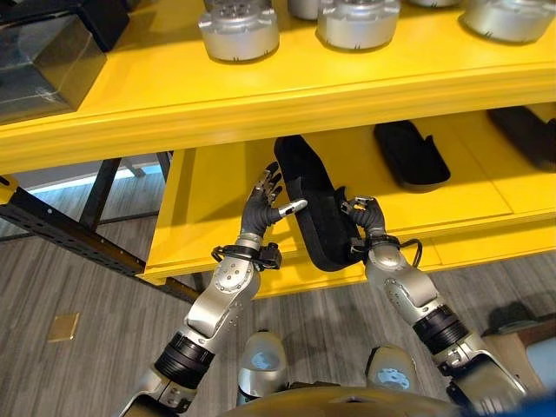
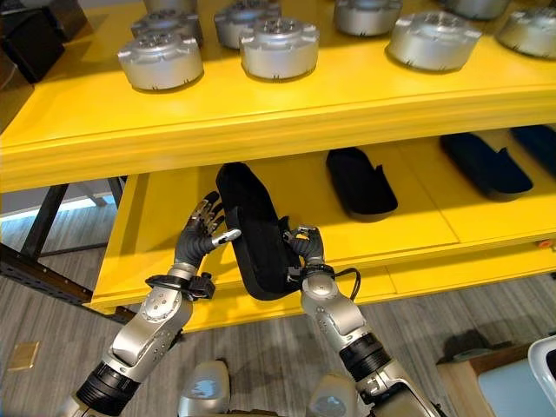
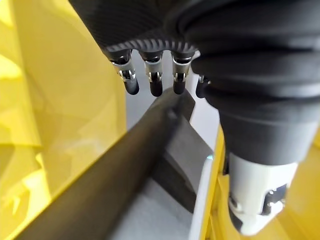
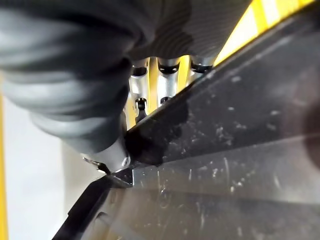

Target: Move parts from the plastic box to the shelf.

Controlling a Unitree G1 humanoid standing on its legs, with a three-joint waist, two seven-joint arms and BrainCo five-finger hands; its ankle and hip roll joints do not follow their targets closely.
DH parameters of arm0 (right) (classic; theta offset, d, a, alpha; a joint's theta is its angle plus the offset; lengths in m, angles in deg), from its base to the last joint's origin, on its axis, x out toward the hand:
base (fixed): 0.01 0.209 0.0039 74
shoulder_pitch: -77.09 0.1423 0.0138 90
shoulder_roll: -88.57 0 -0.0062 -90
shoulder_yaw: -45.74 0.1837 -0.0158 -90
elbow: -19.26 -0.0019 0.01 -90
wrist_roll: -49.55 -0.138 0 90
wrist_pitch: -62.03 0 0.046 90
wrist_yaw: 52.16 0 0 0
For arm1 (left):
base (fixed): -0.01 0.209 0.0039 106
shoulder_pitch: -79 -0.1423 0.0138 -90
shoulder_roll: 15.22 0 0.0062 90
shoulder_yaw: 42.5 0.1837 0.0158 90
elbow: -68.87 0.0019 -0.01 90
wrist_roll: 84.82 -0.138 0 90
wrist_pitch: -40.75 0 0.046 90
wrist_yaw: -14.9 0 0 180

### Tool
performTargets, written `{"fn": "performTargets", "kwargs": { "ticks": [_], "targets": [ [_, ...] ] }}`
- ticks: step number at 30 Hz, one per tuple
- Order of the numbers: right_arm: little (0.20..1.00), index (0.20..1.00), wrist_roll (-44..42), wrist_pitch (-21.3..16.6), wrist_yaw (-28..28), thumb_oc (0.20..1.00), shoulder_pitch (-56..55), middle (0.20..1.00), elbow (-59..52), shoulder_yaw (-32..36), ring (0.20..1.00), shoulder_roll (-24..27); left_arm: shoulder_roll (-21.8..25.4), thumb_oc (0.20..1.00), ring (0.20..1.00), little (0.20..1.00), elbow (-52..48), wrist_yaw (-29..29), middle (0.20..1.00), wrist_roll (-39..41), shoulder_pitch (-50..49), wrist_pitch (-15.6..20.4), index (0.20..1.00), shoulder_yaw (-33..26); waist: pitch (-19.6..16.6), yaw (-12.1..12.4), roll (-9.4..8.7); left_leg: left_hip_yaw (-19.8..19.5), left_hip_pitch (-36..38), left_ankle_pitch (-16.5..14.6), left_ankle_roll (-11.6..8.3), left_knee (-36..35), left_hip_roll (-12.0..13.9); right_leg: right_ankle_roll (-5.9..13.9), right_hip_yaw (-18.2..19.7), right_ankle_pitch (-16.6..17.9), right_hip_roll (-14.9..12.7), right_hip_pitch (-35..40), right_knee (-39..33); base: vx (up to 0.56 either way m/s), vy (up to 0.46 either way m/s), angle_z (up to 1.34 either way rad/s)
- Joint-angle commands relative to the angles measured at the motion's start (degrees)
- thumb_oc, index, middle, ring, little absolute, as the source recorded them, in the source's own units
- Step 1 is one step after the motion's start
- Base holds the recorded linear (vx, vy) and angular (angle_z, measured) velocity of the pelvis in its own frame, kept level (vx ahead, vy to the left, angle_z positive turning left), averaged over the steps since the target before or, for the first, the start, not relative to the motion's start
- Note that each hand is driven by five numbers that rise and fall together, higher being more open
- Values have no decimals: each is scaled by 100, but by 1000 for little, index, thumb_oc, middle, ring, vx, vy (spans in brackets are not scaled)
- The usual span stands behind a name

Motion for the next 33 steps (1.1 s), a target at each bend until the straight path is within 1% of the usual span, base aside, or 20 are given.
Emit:
{"fn": "performTargets", "kwargs": {
  "ticks": [1,4,11,13,15,16,17,19,20,22,23,26,27,30,33],
  "targets": [
    [200,200,-18,-355,-145,200,175,200,-168,446,200,-469,45,1000,1000,1000,-430,147,1000,-122,78,-31,1000,36,-274,109,-152,188,-288,1021,332,-94,69,-21,-53,904,-105,-7,-408,154,-25,-5],
    [200,200,38,-265,-175,200,203,200,82,527,200,-552,9,1000,1000,1000,-341,172,1000,-31,106,-270,1000,23,-358,153,-235,194,-250,1046,308,-8,95,-14,-77,956,-86,77,-415,170,-15,-1],
    [200,200,349,-82,-130,200,286,200,451,590,200,-611,-64,1000,1000,1000,-199,118,1000,49,123,-542,1000,51,-388,267,-354,190,-269,1049,288,121,79,30,-176,1036,-111,100,-365,73,19,-1],
    [200,200,282,-41,-72,200,306,200,551,613,200,-612,-70,1000,1000,1000,-178,105,1000,34,119,-601,1000,47,-395,300,-380,191,-282,1042,292,132,74,42,-211,1045,-116,102,-367,23,15,1],
    [200,200,331,-68,-6,200,347,200,748,650,200,-632,-70,1000,1000,1000,-148,67,1000,71,121,-805,1000,22,-379,358,-408,179,-320,1030,288,152,73,75,-267,1059,-124,84,-363,14,25,6],
    [200,200,475,-75,-2,200,367,200,797,652,200,-644,-73,1000,1000,1000,-121,-20,1000,247,124,-877,1000,20,-371,380,-418,178,-331,1035,286,145,75,86,-300,1067,-119,81,-369,1,33,9],
    [200,200,521,-65,6,200,388,200,837,643,200,-663,-83,1000,1000,1000,-103,-40,1000,311,134,-876,1000,22,-356,399,-423,179,-349,1036,288,150,77,103,-324,1080,-122,67,-368,-18,49,7],
    [200,200,664,-106,-26,200,431,200,909,623,200,-698,-119,1000,1000,1000,-156,-235,1000,303,117,-746,1000,41,-298,454,-426,172,-431,1024,296,168,69,133,-377,1090,-130,4,-357,-60,47,9],
    [200,200,774,-114,-64,200,479,200,929,629,200,-717,-123,1000,1000,1000,-222,-472,1000,283,96,-592,1000,31,-245,505,-429,169,-472,1020,295,152,56,157,-435,1100,-136,-29,-362,-84,40,10],
    [200,200,911,-146,-90,200,545,200,982,643,200,-743,-84,1000,1000,1000,-328,-713,1000,322,64,-377,1000,4,-173,567,-433,163,-527,1009,295,149,41,177,-500,1107,-134,-69,-352,-136,53,11],
    [200,200,1012,-232,-212,200,664,200,1069,651,200,-785,-80,1000,1000,1000,-482,-733,1000,268,0,-303,1000,14,-51,671,-441,153,-656,985,304,175,28,200,-603,1099,-143,-163,-298,-175,54,20],
    [200,200,1093,-230,-332,200,931,200,1245,736,200,-767,49,1000,1000,1000,-582,-567,1000,350,-82,-223,1000,14,62,773,-418,158,-769,973,306,146,-12,232,-703,1088,-146,-254,-270,-165,60,28],
    [200,200,999,-211,-408,200,1088,200,1354,796,200,-737,116,1000,1000,1000,-637,-481,1000,342,-75,-233,1000,27,117,812,-399,157,-833,968,309,143,-26,247,-742,1081,-155,-303,-244,-157,59,21],
    [200,200,866,-203,-548,200,1472,200,1660,949,200,-676,303,1000,1000,1000,-637,-337,1000,420,61,-171,1000,68,264,869,-359,156,-963,961,322,164,-36,274,-782,1066,-156,-412,-149,-144,37,13],
    [200,200,818,-159,-622,200,1809,200,1919,1069,200,-618,462,1000,1000,1000,-564,-373,1000,655,274,-53,1000,92,374,902,-356,156,-1034,957,322,190,-23,298,-815,1074,-151,-461,-105,-90,-5,15]
  ]
}}
